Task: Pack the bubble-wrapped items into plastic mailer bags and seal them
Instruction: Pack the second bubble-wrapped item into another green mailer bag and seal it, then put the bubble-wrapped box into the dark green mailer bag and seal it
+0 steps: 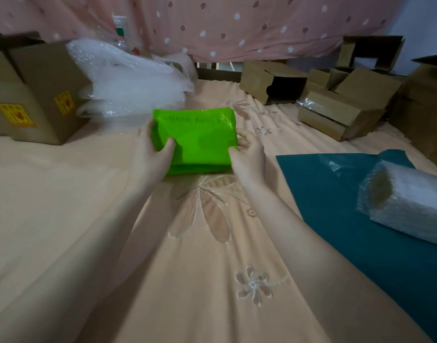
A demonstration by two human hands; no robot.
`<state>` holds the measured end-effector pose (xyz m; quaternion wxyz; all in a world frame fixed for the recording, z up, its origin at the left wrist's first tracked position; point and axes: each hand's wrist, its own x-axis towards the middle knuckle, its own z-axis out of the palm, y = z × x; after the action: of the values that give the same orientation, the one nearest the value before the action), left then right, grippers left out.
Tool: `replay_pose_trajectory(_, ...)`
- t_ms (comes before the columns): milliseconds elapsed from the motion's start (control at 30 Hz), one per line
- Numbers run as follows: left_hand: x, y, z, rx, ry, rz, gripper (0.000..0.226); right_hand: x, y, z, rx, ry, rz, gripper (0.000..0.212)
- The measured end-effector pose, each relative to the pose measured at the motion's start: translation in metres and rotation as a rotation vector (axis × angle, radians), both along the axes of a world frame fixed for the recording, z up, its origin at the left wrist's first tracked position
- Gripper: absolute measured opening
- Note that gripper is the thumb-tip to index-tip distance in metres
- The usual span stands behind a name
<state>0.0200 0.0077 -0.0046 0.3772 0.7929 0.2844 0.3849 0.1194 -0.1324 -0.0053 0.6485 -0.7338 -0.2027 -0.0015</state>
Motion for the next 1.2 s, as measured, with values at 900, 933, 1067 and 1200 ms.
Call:
replay_pose_trajectory(900, 0.004, -0.026, 0.004, 0.628, 0.493, -0.095, 0.062, -0.005, -0.002, 0.006, -0.734, -0.604, 0.130, 0.050)
replay_pose_trajectory(933, 0.004, -0.033, 0.008, 0.629, 0.481, -0.102, 0.059, -0.004, -0.012, 0.010, -0.721, -0.603, 0.127, 0.050)
replay_pose_trajectory(1067, 0.006, -0.069, 0.025, 0.630, 0.418, -0.163, 0.053, -0.004, -0.060, 0.029, -0.702, -0.590, 0.080, 0.049)
replay_pose_trajectory(1200, 0.006, -0.113, 0.042, 0.639, 0.342, -0.210, 0.057, -0.007, -0.117, 0.047, -0.708, -0.578, 0.007, 0.048)
